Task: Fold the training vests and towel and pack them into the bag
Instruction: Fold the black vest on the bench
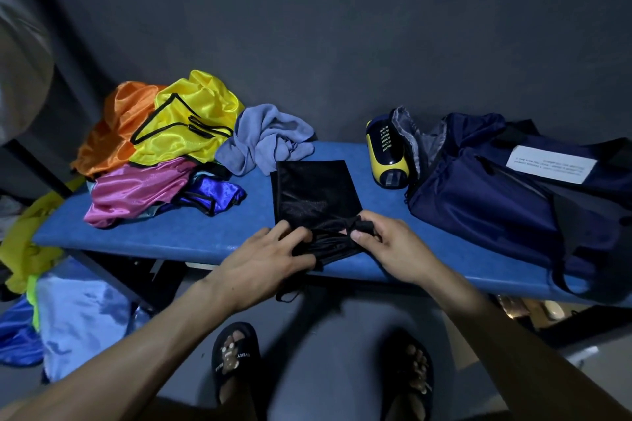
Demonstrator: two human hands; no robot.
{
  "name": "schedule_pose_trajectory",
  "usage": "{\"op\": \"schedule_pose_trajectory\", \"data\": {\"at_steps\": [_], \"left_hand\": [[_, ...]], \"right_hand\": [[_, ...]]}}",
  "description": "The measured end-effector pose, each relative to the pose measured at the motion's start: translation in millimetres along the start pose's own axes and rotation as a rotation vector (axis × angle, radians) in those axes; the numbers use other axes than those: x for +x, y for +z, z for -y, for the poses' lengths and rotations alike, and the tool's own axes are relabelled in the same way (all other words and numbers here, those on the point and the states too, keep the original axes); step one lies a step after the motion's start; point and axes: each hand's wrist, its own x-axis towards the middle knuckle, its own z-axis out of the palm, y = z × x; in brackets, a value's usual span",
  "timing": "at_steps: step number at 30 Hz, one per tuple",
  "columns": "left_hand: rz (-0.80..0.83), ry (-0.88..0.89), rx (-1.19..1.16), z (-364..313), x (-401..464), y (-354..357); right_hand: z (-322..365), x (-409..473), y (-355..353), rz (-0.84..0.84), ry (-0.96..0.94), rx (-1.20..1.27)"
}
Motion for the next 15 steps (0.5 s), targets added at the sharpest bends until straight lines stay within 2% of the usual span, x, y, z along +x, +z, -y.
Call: {"op": "schedule_pose_trajectory", "data": {"at_steps": [6, 12, 15], "left_hand": [[0.05, 0.019, -0.232, 13, -19, -5], [-0.072, 0.089, -0.114, 11, -7, -4], [-0.014, 0.121, -0.205, 14, 0, 0]], "right_hand": [[4, -1, 2, -0.037, 0.02, -0.011], [6, -4, 4, -0.06, 0.03, -0.018], [5, -6, 4, -0.055, 0.029, -0.018]]}}
